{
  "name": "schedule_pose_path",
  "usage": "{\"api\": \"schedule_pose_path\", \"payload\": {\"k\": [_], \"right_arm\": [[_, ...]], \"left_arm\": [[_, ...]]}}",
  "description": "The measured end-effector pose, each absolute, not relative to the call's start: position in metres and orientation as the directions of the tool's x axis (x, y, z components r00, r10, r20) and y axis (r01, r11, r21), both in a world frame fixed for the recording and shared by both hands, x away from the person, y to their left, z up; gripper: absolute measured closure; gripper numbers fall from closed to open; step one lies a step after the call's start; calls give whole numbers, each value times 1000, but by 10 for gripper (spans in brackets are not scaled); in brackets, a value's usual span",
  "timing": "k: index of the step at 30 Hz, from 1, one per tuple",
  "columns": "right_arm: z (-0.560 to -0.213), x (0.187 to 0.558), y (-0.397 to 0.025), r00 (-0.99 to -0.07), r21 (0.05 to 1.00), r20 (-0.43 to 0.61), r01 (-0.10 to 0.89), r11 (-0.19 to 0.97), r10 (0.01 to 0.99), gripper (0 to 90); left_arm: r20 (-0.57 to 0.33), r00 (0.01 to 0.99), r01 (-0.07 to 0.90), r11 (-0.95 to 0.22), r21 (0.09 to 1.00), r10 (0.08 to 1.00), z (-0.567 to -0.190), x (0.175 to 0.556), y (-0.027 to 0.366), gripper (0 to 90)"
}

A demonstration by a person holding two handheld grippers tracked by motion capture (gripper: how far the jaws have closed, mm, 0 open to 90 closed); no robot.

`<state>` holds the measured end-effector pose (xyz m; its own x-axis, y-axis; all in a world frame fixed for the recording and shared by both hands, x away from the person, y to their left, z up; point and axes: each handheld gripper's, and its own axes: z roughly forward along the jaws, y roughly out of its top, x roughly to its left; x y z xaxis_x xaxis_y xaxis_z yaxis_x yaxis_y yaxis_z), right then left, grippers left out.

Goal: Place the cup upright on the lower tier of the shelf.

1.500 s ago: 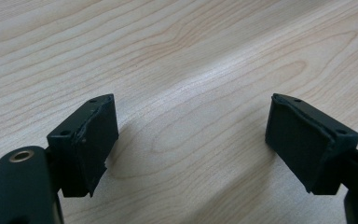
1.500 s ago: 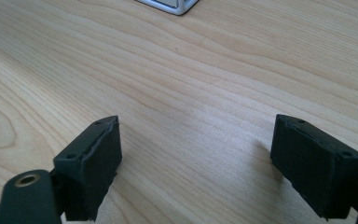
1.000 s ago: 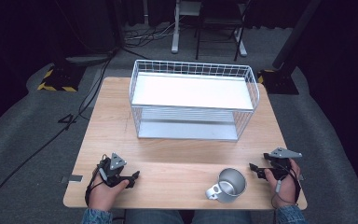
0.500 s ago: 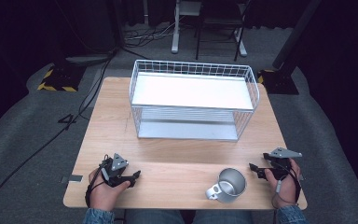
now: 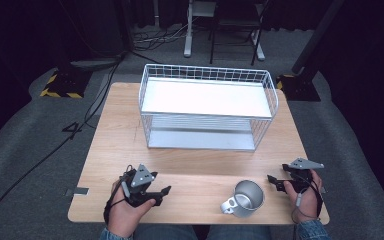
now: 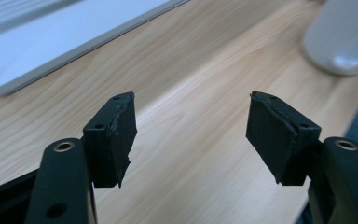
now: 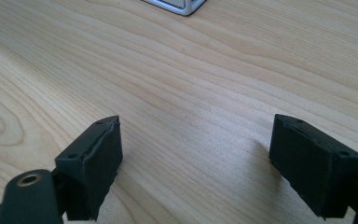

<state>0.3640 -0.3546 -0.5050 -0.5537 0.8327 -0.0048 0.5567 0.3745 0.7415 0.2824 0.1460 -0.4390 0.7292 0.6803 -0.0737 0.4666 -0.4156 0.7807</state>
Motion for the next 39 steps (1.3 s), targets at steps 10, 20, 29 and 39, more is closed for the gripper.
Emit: {"api": "schedule_pose_path", "payload": {"k": [10, 20, 29, 39], "right_arm": [[-505, 364, -355, -554, 741, -5, 557, 375, 833, 176], [-505, 364, -355, -554, 741, -5, 557, 375, 833, 176], [-505, 364, -355, -554, 741, -4, 557, 374, 833, 176], [-505, 364, -354, -552, 742, -3, 558, 372, 834, 176]], "left_arm": [[-93, 799, 392, -399, 829, 594, -425, 264, 108, 342], [-108, 838, 348, -372, 861, 534, -432, 251, 70, 349], [-103, 842, 337, -369, 866, 529, -443, 244, 40, 353], [-127, 834, 356, -347, 867, 538, -453, 240, 21, 320]]}}
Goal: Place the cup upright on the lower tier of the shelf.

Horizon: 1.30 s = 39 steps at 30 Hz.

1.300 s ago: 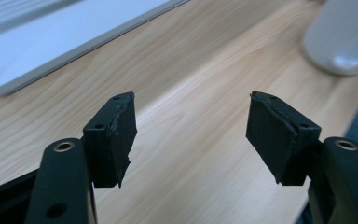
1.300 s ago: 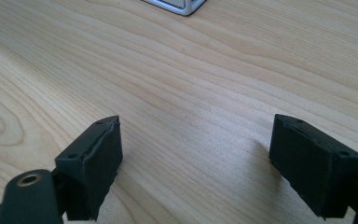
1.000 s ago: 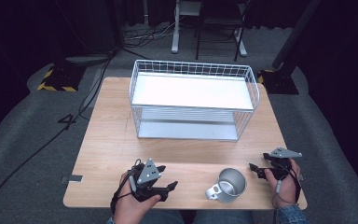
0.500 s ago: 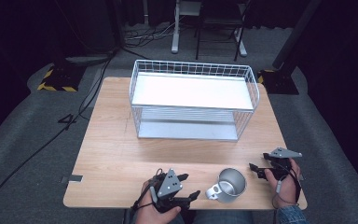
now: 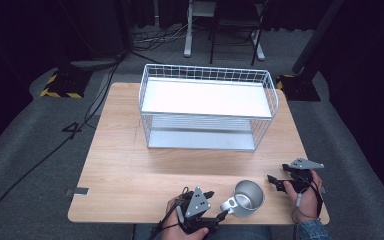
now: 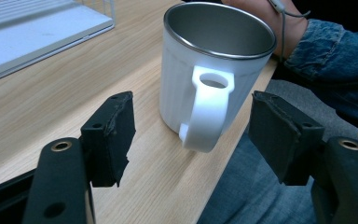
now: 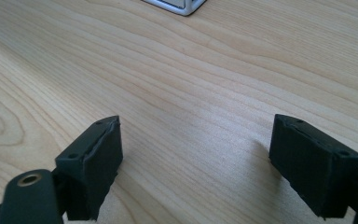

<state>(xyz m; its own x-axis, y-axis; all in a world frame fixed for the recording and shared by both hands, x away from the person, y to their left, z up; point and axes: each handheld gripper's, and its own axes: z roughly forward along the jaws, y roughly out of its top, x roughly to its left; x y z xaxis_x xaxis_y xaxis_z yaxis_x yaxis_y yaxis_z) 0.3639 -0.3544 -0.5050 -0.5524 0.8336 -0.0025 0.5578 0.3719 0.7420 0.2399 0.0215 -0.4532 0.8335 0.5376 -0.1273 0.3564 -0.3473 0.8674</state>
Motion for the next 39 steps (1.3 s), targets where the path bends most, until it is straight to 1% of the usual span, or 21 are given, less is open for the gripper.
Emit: {"api": "schedule_pose_path", "payload": {"k": [11, 12, 18, 21, 26, 28, 30, 35, 36, 39], "right_arm": [[-505, 364, -355, -554, 741, -4, 557, 374, 833, 176], [-505, 364, -355, -554, 741, -4, 557, 374, 833, 176], [-505, 364, -355, -554, 741, -5, 557, 375, 832, 176], [-505, 364, -355, -554, 741, -4, 557, 374, 833, 176], [-505, 364, -355, -554, 741, -5, 557, 375, 832, 176], [-505, 364, -355, -554, 741, -5, 557, 375, 832, 176], [-505, 364, -355, -554, 741, -5, 557, 375, 833, 176], [-505, 364, -355, -554, 741, -5, 557, 375, 833, 176], [-505, 364, -355, -554, 741, -5, 557, 375, 833, 176], [-505, 364, -355, -554, 741, -5, 557, 375, 832, 176]], "left_arm": [[-125, 837, 366, -374, 852, 533, -467, 245, 4, 321], [-125, 839, 366, -378, 850, 530, -468, 246, 3, 333], [-130, 863, 350, -393, 850, 488, -472, 249, -2, 490], [-135, 871, 347, -396, 850, 472, -471, 249, -4, 549], [-116, 876, 335, -418, 844, 469, -468, 250, -5, 616], [-121, 877, 342, -426, 838, 465, -466, 250, -5, 641], [-119, 881, 342, -442, 829, 457, -464, 250, -7, 687], [-117, 890, 337, -461, 821, 441, -463, 250, -10, 705], [-102, 893, 323, -468, 822, 437, -462, 249, -11, 708], [-97, 896, 318, -473, 822, 434, -462, 248, -12, 712]]}}
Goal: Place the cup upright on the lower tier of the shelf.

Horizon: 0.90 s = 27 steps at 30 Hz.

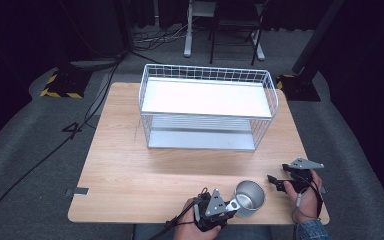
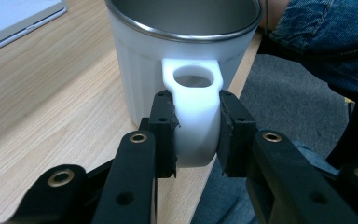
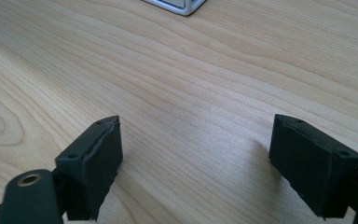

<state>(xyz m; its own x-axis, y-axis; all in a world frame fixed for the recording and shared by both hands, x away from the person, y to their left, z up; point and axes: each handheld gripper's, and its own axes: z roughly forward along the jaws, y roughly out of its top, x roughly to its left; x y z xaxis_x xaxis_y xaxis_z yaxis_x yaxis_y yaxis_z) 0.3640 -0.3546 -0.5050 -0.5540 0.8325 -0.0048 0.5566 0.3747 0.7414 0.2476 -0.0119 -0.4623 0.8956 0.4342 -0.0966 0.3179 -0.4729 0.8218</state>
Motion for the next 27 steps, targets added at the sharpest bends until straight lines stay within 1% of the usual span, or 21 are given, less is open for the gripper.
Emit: {"api": "schedule_pose_path", "payload": {"k": [4, 11, 13, 18, 21, 27], "right_arm": [[-505, 364, -355, -554, 741, -5, 557, 375, 832, 176], [-505, 364, -355, -554, 741, -5, 557, 375, 833, 176], [-505, 364, -355, -554, 741, -4, 557, 375, 833, 176], [-505, 364, -355, -554, 741, -5, 557, 375, 833, 176], [-505, 364, -355, -554, 742, -5, 557, 375, 832, 176], [-505, 364, -354, -552, 742, -3, 558, 372, 834, 176]], "left_arm": [[-93, 900, 309, -472, 826, 426, -463, 247, -12, 714], [-58, 908, 264, -460, 848, 415, -462, 244, -12, 715], [-71, 910, 265, -440, 858, 409, -461, 244, -11, 716], [-55, 915, 237, -421, 875, 400, -459, 242, -9, 716], [-62, 917, 231, -400, 887, 394, -456, 242, -7, 716], [-78, 910, 240, -365, 900, 408, -449, 243, -2, 716]]}}
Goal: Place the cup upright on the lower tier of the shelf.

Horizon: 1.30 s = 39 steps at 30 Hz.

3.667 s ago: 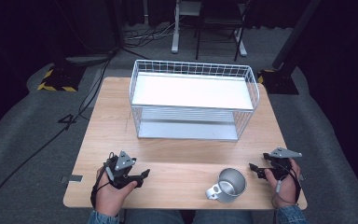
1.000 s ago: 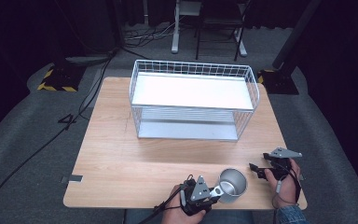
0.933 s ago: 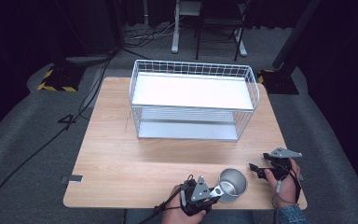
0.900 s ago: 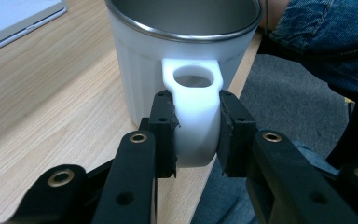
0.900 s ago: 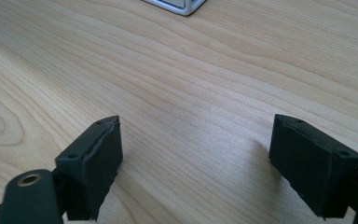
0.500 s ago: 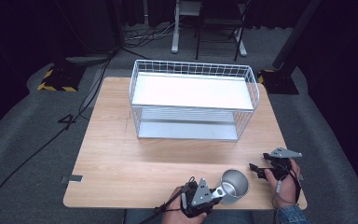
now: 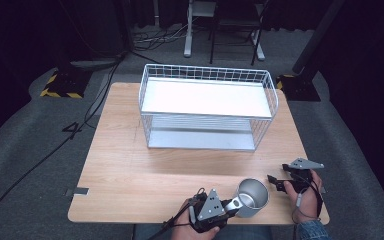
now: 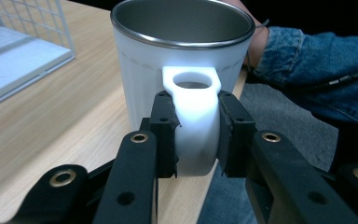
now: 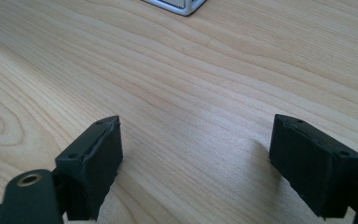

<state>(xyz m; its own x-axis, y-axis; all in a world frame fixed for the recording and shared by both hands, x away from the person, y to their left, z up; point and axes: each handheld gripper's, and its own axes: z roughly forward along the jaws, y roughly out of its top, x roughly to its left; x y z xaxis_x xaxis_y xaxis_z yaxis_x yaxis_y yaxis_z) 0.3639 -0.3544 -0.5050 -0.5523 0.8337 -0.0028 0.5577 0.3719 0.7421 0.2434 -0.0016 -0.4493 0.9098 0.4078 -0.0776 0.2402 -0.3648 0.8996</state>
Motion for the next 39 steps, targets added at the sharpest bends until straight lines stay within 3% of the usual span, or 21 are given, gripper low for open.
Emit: {"api": "schedule_pose_path", "payload": {"k": [18, 39], "right_arm": [[-505, 364, -354, -554, 743, -10, 554, 377, 833, 175], [-505, 365, -351, -564, 741, -8, 551, 383, 826, 176]], "left_arm": [[-70, 855, 251, -292, 923, 514, -427, 268, 28, 715], [-43, 701, 286, -225, 932, 712, -420, 322, 73, 715]]}}
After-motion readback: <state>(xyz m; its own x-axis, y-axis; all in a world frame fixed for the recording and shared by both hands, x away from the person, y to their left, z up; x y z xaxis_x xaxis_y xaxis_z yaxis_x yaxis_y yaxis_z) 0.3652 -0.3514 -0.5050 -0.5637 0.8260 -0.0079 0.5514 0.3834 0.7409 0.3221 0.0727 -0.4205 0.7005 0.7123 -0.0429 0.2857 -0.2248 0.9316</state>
